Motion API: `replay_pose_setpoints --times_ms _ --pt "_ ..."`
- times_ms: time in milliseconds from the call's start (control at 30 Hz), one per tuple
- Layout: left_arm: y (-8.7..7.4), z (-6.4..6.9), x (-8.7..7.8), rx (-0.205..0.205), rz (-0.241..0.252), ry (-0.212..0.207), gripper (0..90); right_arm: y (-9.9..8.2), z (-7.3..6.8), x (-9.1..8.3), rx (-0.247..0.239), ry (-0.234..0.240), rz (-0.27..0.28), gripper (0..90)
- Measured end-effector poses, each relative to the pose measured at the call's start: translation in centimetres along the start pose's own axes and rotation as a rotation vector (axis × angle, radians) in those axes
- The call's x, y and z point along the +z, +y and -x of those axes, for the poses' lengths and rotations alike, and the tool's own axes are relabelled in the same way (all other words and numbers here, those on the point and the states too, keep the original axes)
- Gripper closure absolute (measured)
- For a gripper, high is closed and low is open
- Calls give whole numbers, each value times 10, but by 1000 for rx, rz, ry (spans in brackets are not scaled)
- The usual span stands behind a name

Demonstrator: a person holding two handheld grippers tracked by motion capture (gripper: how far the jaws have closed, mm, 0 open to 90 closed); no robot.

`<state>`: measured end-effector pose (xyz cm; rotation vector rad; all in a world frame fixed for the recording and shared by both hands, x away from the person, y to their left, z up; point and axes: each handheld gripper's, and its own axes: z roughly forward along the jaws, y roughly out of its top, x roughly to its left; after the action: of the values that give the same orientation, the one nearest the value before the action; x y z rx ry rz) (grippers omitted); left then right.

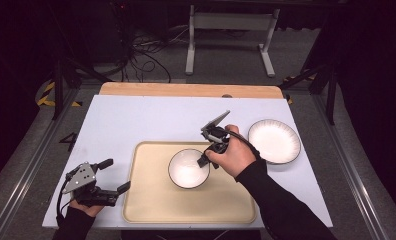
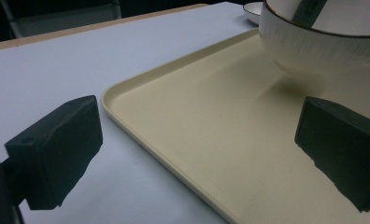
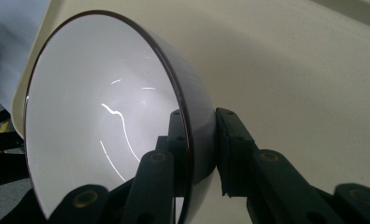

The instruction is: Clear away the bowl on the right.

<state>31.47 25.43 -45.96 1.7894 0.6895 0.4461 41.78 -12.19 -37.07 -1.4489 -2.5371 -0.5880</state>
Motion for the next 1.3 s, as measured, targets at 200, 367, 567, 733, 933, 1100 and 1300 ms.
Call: replay_pose_setpoints --times_ms 200,367,567,733,933,1100,1300 --pt "0 0 0 4 0 0 16 -1 3 10 3 18 -3 770" --pt "0 0 0 4 -1 -1 16 -2 5 16 8 25 -5 769" --pt "0 0 -1 -5 -2 -3 16 -2 7 23 14 30 -15 764" --pt "0 0 -1 0 -3 -3 16 -3 9 26 11 30 -20 760" --pt "0 0 0 -1 -1 -2 16 -3 9 28 9 35 -25 758" --pt "0 0 0 4 -2 -2 16 -3 10 29 -4 35 -22 759" --pt "0 0 0 5 -2 -1 16 -5 12 31 1 37 -30 741"
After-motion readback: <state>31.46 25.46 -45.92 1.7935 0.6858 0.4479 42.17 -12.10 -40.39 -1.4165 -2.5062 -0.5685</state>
